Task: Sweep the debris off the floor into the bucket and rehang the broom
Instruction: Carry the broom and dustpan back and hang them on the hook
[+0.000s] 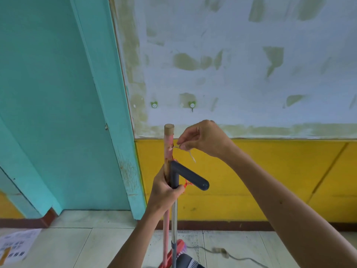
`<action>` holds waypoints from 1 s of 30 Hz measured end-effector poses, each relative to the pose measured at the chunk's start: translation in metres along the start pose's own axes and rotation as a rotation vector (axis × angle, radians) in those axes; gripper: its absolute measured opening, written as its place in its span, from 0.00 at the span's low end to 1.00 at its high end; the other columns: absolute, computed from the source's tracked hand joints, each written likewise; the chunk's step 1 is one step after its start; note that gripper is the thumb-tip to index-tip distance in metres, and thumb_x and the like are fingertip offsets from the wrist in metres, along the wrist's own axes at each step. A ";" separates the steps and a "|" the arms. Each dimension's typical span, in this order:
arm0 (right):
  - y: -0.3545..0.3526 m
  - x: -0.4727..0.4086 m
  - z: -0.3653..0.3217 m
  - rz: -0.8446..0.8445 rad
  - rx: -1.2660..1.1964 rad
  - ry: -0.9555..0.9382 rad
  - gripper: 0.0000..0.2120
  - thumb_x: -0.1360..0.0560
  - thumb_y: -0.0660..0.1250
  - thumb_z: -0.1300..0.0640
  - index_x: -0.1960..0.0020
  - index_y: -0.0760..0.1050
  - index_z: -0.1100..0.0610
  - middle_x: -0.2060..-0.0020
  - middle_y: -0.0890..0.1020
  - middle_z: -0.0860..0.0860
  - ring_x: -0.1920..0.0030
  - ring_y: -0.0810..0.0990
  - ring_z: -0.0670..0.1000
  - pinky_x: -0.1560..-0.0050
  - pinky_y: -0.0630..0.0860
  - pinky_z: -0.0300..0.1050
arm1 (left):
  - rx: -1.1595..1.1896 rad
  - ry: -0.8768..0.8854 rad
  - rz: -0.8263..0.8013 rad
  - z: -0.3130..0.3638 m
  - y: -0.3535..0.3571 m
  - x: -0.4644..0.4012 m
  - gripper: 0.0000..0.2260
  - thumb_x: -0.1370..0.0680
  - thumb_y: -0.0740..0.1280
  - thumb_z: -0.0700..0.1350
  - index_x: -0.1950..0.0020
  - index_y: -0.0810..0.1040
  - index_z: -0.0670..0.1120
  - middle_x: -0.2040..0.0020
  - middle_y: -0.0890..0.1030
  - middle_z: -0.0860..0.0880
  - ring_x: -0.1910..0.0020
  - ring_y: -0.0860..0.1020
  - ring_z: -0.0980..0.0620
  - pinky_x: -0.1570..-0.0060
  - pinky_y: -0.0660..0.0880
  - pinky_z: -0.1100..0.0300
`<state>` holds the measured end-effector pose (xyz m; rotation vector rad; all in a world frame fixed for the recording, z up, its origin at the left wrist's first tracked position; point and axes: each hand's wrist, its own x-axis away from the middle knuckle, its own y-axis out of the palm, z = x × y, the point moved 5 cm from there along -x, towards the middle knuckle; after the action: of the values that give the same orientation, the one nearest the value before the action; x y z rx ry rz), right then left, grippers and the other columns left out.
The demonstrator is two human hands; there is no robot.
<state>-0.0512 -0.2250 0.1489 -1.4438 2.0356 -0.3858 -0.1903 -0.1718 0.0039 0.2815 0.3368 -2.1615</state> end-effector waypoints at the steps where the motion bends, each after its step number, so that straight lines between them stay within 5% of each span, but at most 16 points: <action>1: -0.001 -0.007 0.004 -0.039 0.050 0.011 0.06 0.30 0.78 0.65 0.57 0.86 0.56 0.65 0.88 0.52 0.63 0.87 0.47 0.59 0.80 0.34 | 0.010 0.000 -0.011 -0.006 -0.002 -0.007 0.20 0.33 0.73 0.33 0.57 0.75 0.58 0.69 0.69 0.39 0.74 0.65 0.54 0.75 0.69 0.59; 4: -0.006 -0.022 0.025 -0.166 -0.040 0.084 0.05 0.25 0.73 0.67 0.53 0.83 0.57 0.62 0.86 0.54 0.59 0.86 0.52 0.51 0.82 0.43 | 0.041 -0.039 -0.025 -0.027 -0.012 -0.029 0.23 0.33 0.73 0.31 0.59 0.75 0.61 0.72 0.64 0.52 0.75 0.64 0.56 0.75 0.68 0.63; 8: 0.000 -0.049 0.044 -0.200 -0.720 0.130 0.07 0.22 0.63 0.71 0.48 0.77 0.64 0.61 0.80 0.55 0.55 0.81 0.57 0.33 0.71 0.60 | 0.075 -0.080 -0.074 -0.058 -0.018 -0.061 0.16 0.34 0.74 0.32 0.58 0.74 0.50 0.73 0.66 0.52 0.74 0.67 0.55 0.73 0.72 0.64; 13: 0.016 -0.103 0.063 -0.202 -1.211 0.178 0.10 0.25 0.61 0.68 0.47 0.78 0.61 0.63 0.78 0.54 0.57 0.78 0.56 0.39 0.74 0.56 | 0.042 -0.136 -0.211 -0.103 -0.004 -0.106 0.18 0.32 0.75 0.34 0.63 0.75 0.57 0.72 0.70 0.51 0.72 0.70 0.50 0.68 0.73 0.55; 16: 0.000 -0.116 0.078 -0.123 -1.112 0.227 0.09 0.28 0.67 0.65 0.49 0.81 0.59 0.61 0.80 0.53 0.55 0.78 0.55 0.47 0.78 0.50 | 0.105 -0.225 -0.263 -0.122 0.005 -0.120 0.12 0.34 0.77 0.38 0.57 0.78 0.49 0.65 0.76 0.43 0.65 0.75 0.46 0.59 0.80 0.46; 19: -0.019 -0.121 0.098 -0.077 -0.953 0.307 0.09 0.27 0.67 0.64 0.48 0.80 0.58 0.61 0.80 0.52 0.56 0.80 0.53 0.49 0.80 0.48 | 0.084 -0.259 -0.321 -0.128 0.023 -0.129 0.17 0.37 0.78 0.49 0.56 0.76 0.46 0.66 0.73 0.44 0.65 0.73 0.49 0.64 0.80 0.57; 23: -0.029 -0.127 0.121 -0.055 -0.900 0.296 0.08 0.24 0.66 0.66 0.46 0.80 0.60 0.62 0.80 0.51 0.63 0.78 0.51 0.54 0.81 0.47 | 0.048 -0.302 -0.448 -0.130 0.053 -0.143 0.14 0.29 0.75 0.35 0.49 0.75 0.47 0.61 0.78 0.37 0.61 0.78 0.39 0.53 0.81 0.43; 26: -0.041 -0.131 0.141 -0.056 -0.872 0.254 0.09 0.25 0.69 0.66 0.46 0.82 0.59 0.61 0.82 0.52 0.65 0.78 0.49 0.57 0.81 0.45 | 0.082 -0.361 -0.566 -0.130 0.067 -0.155 0.16 0.27 0.71 0.32 0.46 0.72 0.47 0.57 0.77 0.42 0.57 0.77 0.42 0.46 0.78 0.38; 29: -0.052 -0.140 0.160 -0.107 -0.720 0.228 0.10 0.25 0.69 0.69 0.49 0.85 0.58 0.58 0.86 0.54 0.65 0.80 0.50 0.59 0.80 0.43 | -0.347 -0.264 -0.886 -0.130 0.065 -0.181 0.21 0.24 0.69 0.36 0.33 0.70 0.50 0.42 0.80 0.50 0.40 0.79 0.53 0.38 0.75 0.50; 30: -0.054 -0.142 0.167 -0.129 -0.679 0.237 0.10 0.25 0.70 0.70 0.50 0.85 0.57 0.58 0.86 0.55 0.65 0.80 0.50 0.59 0.80 0.43 | -0.430 -0.236 -0.860 -0.124 0.056 -0.199 0.22 0.22 0.66 0.33 0.32 0.72 0.52 0.37 0.80 0.52 0.34 0.76 0.56 0.37 0.75 0.57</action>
<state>0.1251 -0.0948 0.0929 -2.0083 2.4019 0.1155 -0.0218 -0.0099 -0.0561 -0.4445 0.8886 -2.8222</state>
